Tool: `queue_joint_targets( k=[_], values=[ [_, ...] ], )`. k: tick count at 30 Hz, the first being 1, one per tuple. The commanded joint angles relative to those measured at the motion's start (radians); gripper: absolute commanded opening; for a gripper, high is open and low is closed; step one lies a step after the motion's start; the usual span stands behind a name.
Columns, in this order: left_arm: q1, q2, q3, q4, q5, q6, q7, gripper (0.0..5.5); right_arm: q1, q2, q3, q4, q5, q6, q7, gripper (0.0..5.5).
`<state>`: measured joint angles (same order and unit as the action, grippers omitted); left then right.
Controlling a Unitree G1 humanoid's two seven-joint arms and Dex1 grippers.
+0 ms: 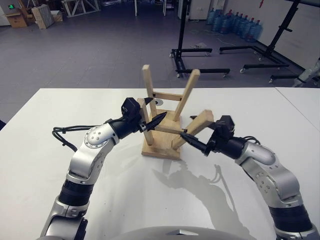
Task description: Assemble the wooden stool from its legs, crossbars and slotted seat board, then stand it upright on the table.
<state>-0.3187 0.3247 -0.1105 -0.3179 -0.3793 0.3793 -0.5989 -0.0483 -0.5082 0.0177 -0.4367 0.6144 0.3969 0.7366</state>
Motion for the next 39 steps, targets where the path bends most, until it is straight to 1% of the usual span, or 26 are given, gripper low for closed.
queue_joint_targets(
  k=[1,3,10,14,17,20,23,28,32,39],
  values=[
    [-0.046,0.023,0.014,-0.007,-0.005,0.012,-0.017,3.67,-0.026,0.013,0.006,-0.021,0.025,0.02,0.006,4.07],
    [-0.042,0.042,0.027,0.014,0.01,0.007,-0.018,3.67,-0.023,0.006,0.0,-0.037,0.044,0.033,0.016,4.07],
    [0.01,0.079,0.089,0.185,0.053,-0.052,-0.014,3.67,0.002,-0.123,-0.021,-0.146,0.181,0.153,0.149,4.07],
    [-0.008,0.055,0.087,0.258,0.083,-0.096,0.006,3.67,-0.024,-0.19,-0.038,-0.22,0.304,0.232,0.201,4.07],
    [-0.03,0.041,0.079,0.305,0.111,-0.132,0.018,3.67,-0.07,-0.2,-0.021,-0.233,0.363,0.272,0.213,4.07],
    [-0.084,0.007,0.069,0.386,0.131,-0.178,0.023,3.67,-0.094,-0.197,-0.013,-0.218,0.371,0.283,0.21,4.07],
    [-0.127,-0.024,0.064,0.438,0.127,-0.232,-0.004,3.67,-0.086,-0.209,-0.038,-0.174,0.359,0.281,0.222,4.07],
    [-0.132,-0.04,0.073,0.438,0.097,-0.276,-0.061,3.67,0.04,-0.264,-0.088,-0.017,0.268,0.24,0.291,4.07],
    [-0.09,-0.016,0.097,0.37,0.078,-0.255,-0.078,3.67,0.071,-0.261,-0.066,0.101,0.167,0.172,0.33,4.07],
    [-0.079,0.004,0.119,0.275,0.018,-0.203,-0.098,3.67,-0.005,-0.203,-0.023,0.488,-0.101,-0.071,0.327,4.07]
  ],
)
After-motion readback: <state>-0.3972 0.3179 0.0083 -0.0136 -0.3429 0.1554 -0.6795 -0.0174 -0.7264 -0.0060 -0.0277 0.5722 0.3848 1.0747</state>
